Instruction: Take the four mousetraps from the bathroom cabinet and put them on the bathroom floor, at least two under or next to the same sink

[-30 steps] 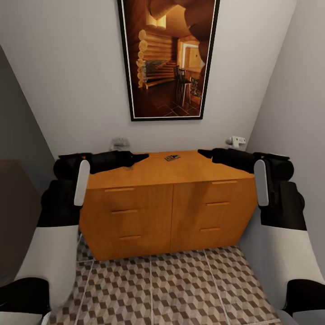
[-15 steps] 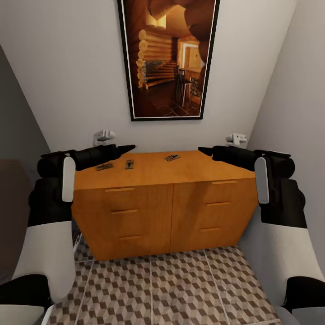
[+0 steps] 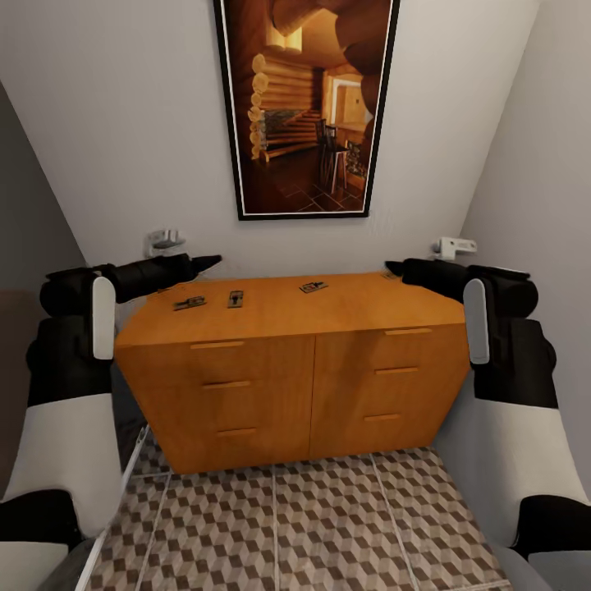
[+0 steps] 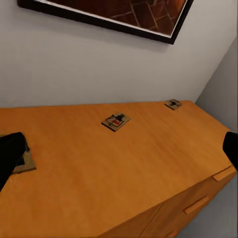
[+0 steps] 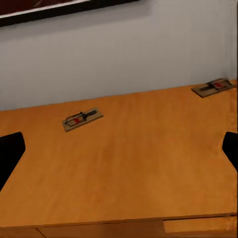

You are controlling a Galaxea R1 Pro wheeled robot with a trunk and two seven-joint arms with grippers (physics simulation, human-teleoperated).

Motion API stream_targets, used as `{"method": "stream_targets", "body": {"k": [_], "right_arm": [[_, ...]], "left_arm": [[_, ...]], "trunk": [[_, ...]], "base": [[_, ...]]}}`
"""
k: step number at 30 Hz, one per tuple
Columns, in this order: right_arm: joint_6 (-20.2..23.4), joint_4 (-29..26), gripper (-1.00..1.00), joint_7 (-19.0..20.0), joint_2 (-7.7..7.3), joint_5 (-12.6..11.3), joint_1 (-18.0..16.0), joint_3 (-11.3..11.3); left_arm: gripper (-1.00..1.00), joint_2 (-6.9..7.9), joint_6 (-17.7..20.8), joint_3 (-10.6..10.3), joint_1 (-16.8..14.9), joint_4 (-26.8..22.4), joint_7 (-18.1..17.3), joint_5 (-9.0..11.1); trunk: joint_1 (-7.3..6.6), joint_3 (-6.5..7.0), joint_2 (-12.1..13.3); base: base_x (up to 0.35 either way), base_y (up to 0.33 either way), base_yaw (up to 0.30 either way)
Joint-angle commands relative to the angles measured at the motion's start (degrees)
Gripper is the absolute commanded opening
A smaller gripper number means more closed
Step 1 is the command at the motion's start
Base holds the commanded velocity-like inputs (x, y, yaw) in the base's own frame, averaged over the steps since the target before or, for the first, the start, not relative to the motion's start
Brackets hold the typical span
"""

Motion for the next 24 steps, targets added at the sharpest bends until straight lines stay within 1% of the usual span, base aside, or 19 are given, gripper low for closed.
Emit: {"method": "stream_targets", "body": {"k": [1,4,6,10,13,14,15,19,24], "right_arm": [[0.2,0.0,1.00,-2.5,0.03,-0.6,-0.2,0.0],[0.1,0.0,1.00,-8.1,0.18,-0.7,-0.5,0.5],[0.1,0.0,1.00,-10.7,0.24,-0.8,-0.6,1.1],[0.1,-0.1,1.00,-13.5,0.49,-0.9,-0.9,2.6],[0.1,-0.1,1.00,-14.7,1.20,-0.9,-1.1,3.4],[0.1,0.0,1.00,-15.8,2.31,-0.7,-1.3,3.8],[0.1,0.0,1.00,-16.3,2.71,-0.6,-1.4,3.9],[0.1,0.0,1.00,-19.0,4.02,-0.6,-1.7,4.2],[0.1,0.0,1.00,-22.4,4.81,-0.7,-1.8,4.4]], "left_arm": [[1.00,0.33,0.5,0.1,-0.4,0.0,1.5,0.5],[1.00,1.15,0.5,0.0,-1.4,0.0,6.0,0.5],[1.00,1.43,0.5,-0.2,-1.9,0.0,9.6,0.4],[1.00,1.46,0.6,-0.4,-2.5,0.0,17.2,0.2],[1.00,0.89,0.6,-0.8,-2.9,0.0,22.3,0.1],[1.00,-0.11,0.5,-2.4,-3.0,0.1,26.8,0.1],[1.00,-0.38,0.5,-3.2,-3.0,0.2,28.1,0.1],[1.00,-1.07,0.6,-7.7,-3.0,0.3,32.5,0.0],[1.00,-1.80,0.6,-13.0,-2.8,0.4,36.1,-0.1]], "trunk": [[0.00,-0.06,0.0],[0.00,-0.06,0.0],[0.00,-0.06,0.0],[0.00,-0.06,0.0],[0.00,-0.06,0.0],[0.00,-0.06,0.0],[0.00,-0.06,0.0],[0.00,-0.06,0.0],[0.00,-0.06,0.0]], "base": [[0.000,0.000,0.000],[0.000,0.000,0.000],[0.000,0.000,0.000],[0.000,0.000,0.000],[0.000,0.000,0.000],[0.000,0.000,0.000],[0.000,0.000,0.000],[0.000,0.000,0.000],[0.000,0.000,0.000]]}}
